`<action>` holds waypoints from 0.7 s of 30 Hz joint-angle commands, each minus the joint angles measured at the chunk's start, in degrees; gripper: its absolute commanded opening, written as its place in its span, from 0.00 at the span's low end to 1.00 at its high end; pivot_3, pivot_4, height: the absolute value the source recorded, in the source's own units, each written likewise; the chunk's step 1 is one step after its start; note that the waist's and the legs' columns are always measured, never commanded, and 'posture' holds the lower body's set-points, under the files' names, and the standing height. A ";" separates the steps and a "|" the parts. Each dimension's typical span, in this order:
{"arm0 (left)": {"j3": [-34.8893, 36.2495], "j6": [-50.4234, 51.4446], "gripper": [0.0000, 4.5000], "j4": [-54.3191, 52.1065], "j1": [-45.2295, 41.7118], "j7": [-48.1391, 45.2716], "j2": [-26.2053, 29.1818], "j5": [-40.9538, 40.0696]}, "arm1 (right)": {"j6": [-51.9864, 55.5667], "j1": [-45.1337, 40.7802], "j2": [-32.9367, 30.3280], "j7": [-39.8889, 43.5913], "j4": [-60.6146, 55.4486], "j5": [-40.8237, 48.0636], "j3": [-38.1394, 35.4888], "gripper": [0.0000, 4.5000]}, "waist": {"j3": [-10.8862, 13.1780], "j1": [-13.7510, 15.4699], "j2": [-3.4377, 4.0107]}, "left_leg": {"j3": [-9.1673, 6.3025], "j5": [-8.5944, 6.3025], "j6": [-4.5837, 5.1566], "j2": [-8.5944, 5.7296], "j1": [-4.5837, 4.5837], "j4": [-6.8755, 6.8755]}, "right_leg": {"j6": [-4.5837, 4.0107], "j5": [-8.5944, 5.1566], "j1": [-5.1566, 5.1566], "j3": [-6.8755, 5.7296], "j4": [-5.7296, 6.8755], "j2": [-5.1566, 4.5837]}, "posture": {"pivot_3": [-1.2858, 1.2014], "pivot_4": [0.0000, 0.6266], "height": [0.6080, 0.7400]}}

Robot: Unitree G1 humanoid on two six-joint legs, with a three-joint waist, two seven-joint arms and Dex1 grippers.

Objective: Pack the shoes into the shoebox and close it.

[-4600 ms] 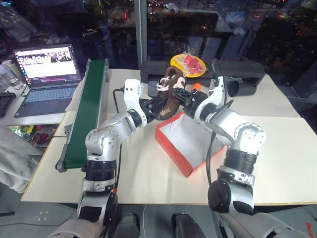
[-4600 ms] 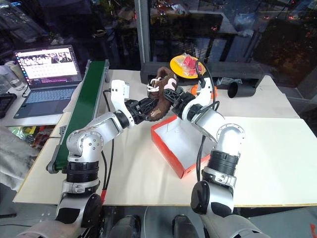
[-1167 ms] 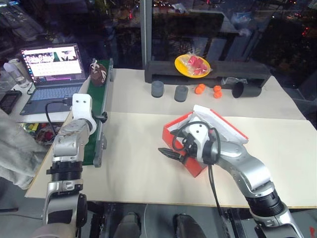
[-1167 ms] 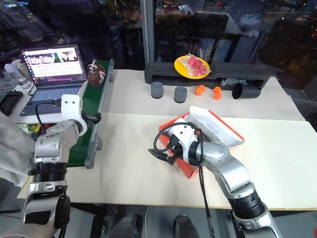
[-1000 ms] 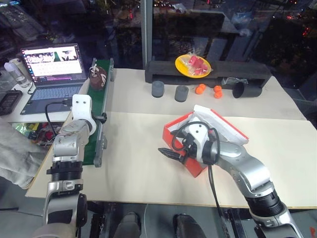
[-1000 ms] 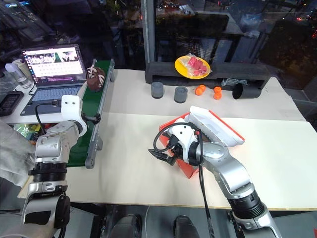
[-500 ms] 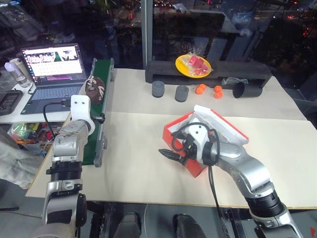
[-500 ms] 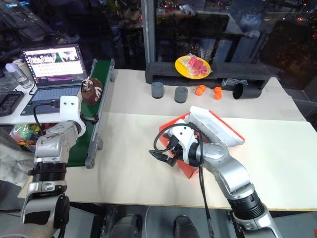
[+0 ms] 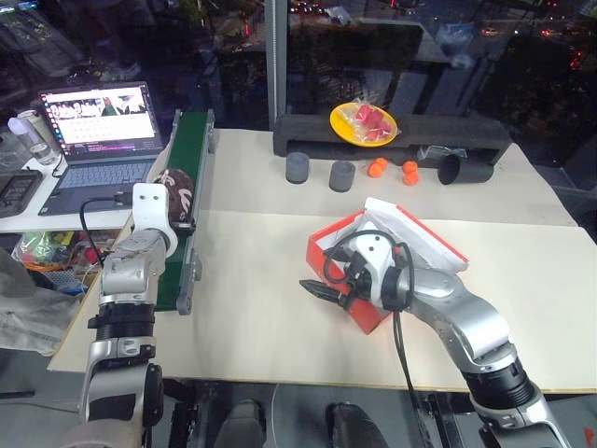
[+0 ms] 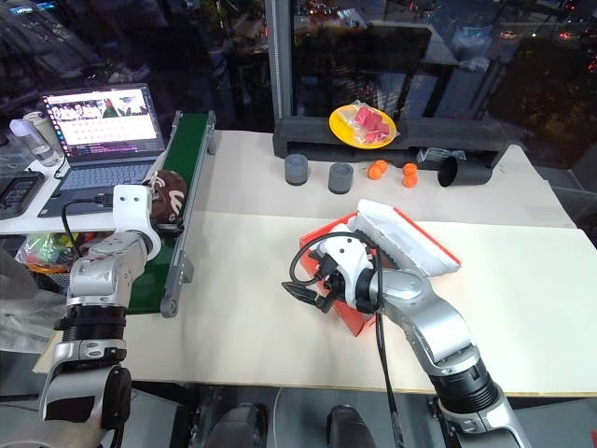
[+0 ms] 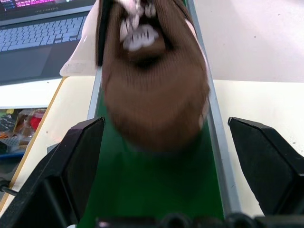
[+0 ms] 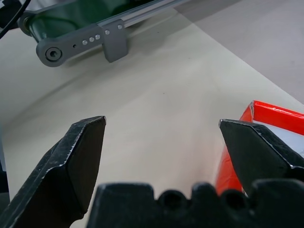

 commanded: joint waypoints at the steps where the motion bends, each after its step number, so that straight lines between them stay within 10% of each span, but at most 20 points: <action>1: 1.84 1.90 0.90 -0.43 -1.82 1.33 -0.11 -0.51 | 0.17 -0.28 0.01 -0.42 -2.40 1.16 -1.96 1.00 | 0.00 0.00 0.00 | 0.00 0.00 0.00 0.00 0.00 0.00 | 0.00 0.00 0.00 0.00 0.00 0.00 | 0.52 0.24 1.00; 7: 4.57 1.69 0.54 -0.75 -4.13 1.39 -1.76 -3.35 | 0.70 -1.05 0.22 -0.60 -2.58 1.41 -2.73 1.00 | 0.00 0.16 0.00 | -0.02 0.02 -0.03 0.00 0.01 0.01 | 0.00 0.00 0.02 -0.03 0.05 0.00 | 0.52 0.24 1.00; 13: 2.60 -10.75 0.54 -11.83 -4.63 -6.43 -7.34 -9.15 | 5.49 -7.97 6.62 -7.86 2.91 4.68 -11.36 1.00 | 0.06 0.16 -0.10 | -0.03 0.02 -0.04 0.00 -0.06 0.02 | -0.02 0.01 -0.02 -0.03 0.01 -0.02 | 0.52 0.24 1.00; 21: -7.48 -0.73 0.54 -29.24 2.40 -20.24 -11.98 -22.67 | 24.96 -25.44 25.92 -28.65 13.91 24.00 -38.66 1.00 | 0.03 -0.35 -0.04 | -0.10 0.04 -0.07 0.04 -0.07 -0.10 | -0.06 0.04 -0.03 -0.09 0.11 -0.04 | 0.52 0.24 1.00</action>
